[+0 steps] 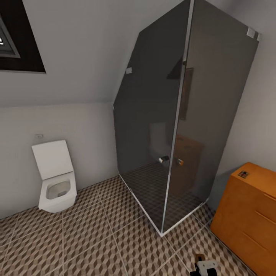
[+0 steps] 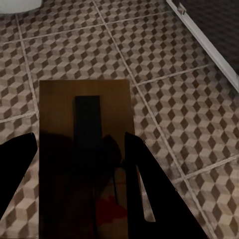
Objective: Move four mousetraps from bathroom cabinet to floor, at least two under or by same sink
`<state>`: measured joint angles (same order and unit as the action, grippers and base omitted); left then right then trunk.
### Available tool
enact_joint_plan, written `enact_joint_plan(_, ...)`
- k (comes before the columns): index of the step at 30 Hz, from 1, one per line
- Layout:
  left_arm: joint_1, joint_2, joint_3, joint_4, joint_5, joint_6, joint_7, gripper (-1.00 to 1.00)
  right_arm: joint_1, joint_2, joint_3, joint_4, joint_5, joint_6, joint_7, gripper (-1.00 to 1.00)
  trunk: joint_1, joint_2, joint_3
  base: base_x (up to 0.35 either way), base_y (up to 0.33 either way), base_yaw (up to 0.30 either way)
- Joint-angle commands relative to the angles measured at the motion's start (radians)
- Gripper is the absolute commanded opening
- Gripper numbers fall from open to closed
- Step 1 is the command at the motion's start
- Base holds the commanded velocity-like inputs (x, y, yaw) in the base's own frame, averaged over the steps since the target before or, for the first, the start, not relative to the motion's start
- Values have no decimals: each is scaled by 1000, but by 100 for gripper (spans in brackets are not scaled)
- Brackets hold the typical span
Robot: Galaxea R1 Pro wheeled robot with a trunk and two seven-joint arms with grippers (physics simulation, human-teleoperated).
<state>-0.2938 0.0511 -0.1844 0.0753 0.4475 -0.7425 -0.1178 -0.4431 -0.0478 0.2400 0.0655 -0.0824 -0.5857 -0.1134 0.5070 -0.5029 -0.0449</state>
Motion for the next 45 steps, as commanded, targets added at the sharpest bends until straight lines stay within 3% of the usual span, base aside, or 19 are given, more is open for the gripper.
enact_joint_plan(1, -2, 0, -4, 4, 11, -5, -9, -100, -1, 0, 9, 4, -10, -6, 1, -100, 1, -2, -2, 0, 0, 300)
enact_joint_plan(45, -2, -13, -4, 4, 10, -5, -11, -100, 0, 2, 10, 4, -10, -6, 0, -100, 1, -2, -2, 0, 0, 300)
